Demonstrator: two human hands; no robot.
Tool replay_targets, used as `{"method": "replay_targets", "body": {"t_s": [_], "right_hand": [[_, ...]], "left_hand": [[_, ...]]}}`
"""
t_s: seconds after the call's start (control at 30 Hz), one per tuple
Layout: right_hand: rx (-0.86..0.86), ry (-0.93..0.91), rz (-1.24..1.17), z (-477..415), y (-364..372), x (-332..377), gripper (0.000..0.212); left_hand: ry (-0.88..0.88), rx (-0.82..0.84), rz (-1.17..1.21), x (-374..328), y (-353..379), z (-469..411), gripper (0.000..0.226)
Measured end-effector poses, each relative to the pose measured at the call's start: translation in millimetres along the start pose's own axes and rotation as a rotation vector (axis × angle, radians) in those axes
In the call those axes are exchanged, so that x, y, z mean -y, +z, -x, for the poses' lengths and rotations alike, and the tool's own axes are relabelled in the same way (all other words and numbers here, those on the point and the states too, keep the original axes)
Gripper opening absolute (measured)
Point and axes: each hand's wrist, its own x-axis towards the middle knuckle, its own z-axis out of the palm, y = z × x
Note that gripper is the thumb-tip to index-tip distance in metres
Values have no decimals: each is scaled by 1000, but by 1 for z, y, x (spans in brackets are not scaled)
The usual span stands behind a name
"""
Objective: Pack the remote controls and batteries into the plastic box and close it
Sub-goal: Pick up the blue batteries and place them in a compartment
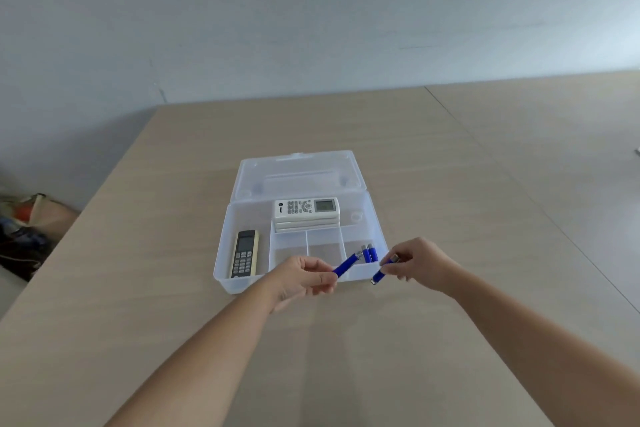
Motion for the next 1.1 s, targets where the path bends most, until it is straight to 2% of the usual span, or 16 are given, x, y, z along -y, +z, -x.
{"method": "replay_targets", "body": {"t_s": [0.13,0.43,0.6,0.73,0.83,0.97,1.1], "right_hand": [[-40,-14,-31,-18,-10,16,15],[-107,-22,160,-64,-2,30,16],[-9,-36,411,-92,13,35,18],[142,-21,662,-111,26,38,29],[161,27,737,-125,36,31,19],[143,9,830,-133,48,25,38],[167,-17,934,-136,54,18,38]], "left_hand": [[1,-70,217,-13,4,-6,3],[98,-342,180,-24,-13,-34,15],[95,-336,145,-27,-18,-47,11],[116,-331,120,-27,-22,-57,14],[126,-344,66,-27,-25,-62,14],[122,-360,49,-25,-27,-68,13],[112,-359,37,-23,-27,-72,13]]}}
